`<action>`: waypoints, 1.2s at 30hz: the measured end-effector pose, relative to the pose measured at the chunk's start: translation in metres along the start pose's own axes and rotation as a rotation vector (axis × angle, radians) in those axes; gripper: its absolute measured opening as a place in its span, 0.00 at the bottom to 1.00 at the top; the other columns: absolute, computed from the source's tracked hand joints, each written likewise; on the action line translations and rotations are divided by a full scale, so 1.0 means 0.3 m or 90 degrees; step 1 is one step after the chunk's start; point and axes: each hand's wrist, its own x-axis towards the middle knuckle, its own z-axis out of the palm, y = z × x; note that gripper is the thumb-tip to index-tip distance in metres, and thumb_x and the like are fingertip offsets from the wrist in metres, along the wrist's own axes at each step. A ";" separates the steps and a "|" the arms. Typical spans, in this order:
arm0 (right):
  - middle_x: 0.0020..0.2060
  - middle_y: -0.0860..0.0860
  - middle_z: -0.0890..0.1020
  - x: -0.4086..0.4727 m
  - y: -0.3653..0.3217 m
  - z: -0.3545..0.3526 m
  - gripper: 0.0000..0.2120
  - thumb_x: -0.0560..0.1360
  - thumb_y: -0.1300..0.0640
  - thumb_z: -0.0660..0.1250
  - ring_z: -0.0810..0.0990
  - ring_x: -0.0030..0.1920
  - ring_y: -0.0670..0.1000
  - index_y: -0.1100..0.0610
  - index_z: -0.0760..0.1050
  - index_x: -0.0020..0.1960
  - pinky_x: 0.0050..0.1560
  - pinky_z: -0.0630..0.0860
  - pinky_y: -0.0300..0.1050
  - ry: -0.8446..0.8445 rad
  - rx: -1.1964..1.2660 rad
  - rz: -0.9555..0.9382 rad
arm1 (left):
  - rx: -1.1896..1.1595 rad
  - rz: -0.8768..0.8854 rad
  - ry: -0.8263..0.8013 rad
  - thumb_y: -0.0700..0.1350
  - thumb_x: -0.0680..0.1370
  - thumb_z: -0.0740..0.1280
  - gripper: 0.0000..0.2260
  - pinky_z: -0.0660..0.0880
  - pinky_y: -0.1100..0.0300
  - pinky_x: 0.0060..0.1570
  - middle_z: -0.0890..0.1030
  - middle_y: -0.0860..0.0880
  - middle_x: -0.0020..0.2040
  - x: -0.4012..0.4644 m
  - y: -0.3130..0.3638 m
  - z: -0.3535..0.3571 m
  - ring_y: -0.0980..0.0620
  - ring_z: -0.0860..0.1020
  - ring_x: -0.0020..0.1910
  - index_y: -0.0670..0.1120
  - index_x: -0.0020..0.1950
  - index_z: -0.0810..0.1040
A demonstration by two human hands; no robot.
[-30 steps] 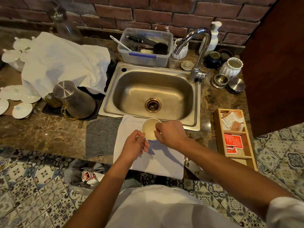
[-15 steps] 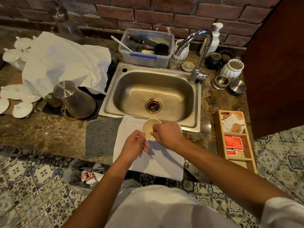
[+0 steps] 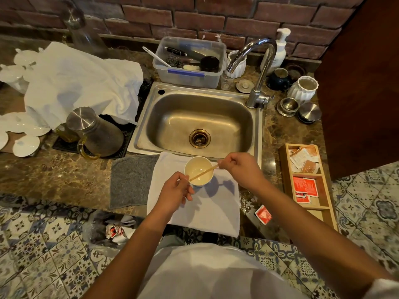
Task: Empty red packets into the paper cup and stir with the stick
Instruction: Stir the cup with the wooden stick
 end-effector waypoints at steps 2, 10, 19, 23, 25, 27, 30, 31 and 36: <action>0.30 0.46 0.80 -0.004 0.024 -0.007 0.11 0.77 0.50 0.72 0.77 0.34 0.46 0.55 0.84 0.39 0.37 0.71 0.43 0.017 -0.018 0.016 | -0.005 -0.001 0.000 0.46 0.85 0.60 0.11 0.70 0.54 0.31 0.82 0.43 0.35 -0.004 -0.001 0.002 0.47 0.78 0.31 0.42 0.46 0.72; 0.30 0.45 0.78 -0.013 0.025 0.033 0.15 0.79 0.41 0.66 0.78 0.35 0.50 0.50 0.80 0.40 0.31 0.66 0.42 0.050 -0.287 -0.047 | -0.001 0.010 0.003 0.47 0.84 0.62 0.11 0.70 0.54 0.31 0.83 0.43 0.35 -0.010 0.007 0.012 0.47 0.77 0.31 0.43 0.45 0.74; 0.38 0.52 0.82 0.033 -0.067 0.091 0.12 0.79 0.47 0.63 0.82 0.43 0.57 0.51 0.80 0.43 0.37 0.68 0.44 -0.046 -0.445 -0.039 | 0.021 0.028 0.014 0.48 0.84 0.63 0.12 0.71 0.53 0.31 0.82 0.43 0.35 0.002 0.001 0.004 0.47 0.78 0.31 0.42 0.45 0.75; 0.44 0.54 0.85 0.040 -0.092 0.099 0.12 0.78 0.51 0.62 0.83 0.44 0.59 0.53 0.83 0.52 0.38 0.68 0.44 -0.037 -0.521 -0.055 | 0.019 0.025 0.018 0.48 0.84 0.63 0.12 0.71 0.54 0.30 0.82 0.42 0.36 0.003 0.014 0.018 0.46 0.78 0.31 0.40 0.46 0.75; 0.44 0.55 0.85 0.034 -0.097 0.099 0.11 0.78 0.52 0.62 0.83 0.44 0.59 0.54 0.82 0.53 0.38 0.67 0.44 -0.030 -0.539 -0.079 | 0.019 0.021 0.016 0.48 0.84 0.62 0.12 0.71 0.53 0.30 0.82 0.41 0.36 0.004 0.010 0.016 0.46 0.78 0.31 0.40 0.47 0.75; 0.42 0.55 0.85 0.018 -0.103 0.102 0.10 0.79 0.53 0.61 0.83 0.43 0.61 0.55 0.80 0.50 0.36 0.64 0.44 -0.016 -0.535 -0.118 | 0.018 0.019 0.013 0.48 0.84 0.62 0.12 0.71 0.52 0.31 0.83 0.42 0.36 0.002 0.006 0.011 0.47 0.78 0.31 0.40 0.47 0.74; 0.38 0.55 0.84 -0.012 -0.118 0.093 0.11 0.80 0.51 0.60 0.82 0.40 0.61 0.55 0.78 0.46 0.34 0.63 0.44 0.016 -0.489 -0.163 | 0.015 0.015 0.013 0.48 0.84 0.62 0.13 0.71 0.51 0.33 0.82 0.42 0.36 -0.002 0.005 0.006 0.47 0.78 0.31 0.40 0.47 0.74; 0.37 0.54 0.84 -0.022 -0.122 0.081 0.12 0.80 0.50 0.60 0.81 0.39 0.60 0.55 0.78 0.45 0.34 0.62 0.44 0.033 -0.463 -0.163 | 0.012 0.014 0.012 0.48 0.84 0.62 0.13 0.71 0.52 0.33 0.82 0.42 0.36 -0.003 0.005 0.006 0.47 0.78 0.31 0.40 0.47 0.74; 0.28 0.47 0.78 -0.097 -0.059 -0.009 0.16 0.81 0.46 0.65 0.78 0.33 0.52 0.52 0.77 0.38 0.31 0.70 0.44 0.074 -0.204 -0.030 | 0.017 0.008 0.015 0.48 0.84 0.62 0.12 0.72 0.53 0.31 0.82 0.43 0.36 -0.006 0.009 0.013 0.49 0.78 0.30 0.41 0.46 0.74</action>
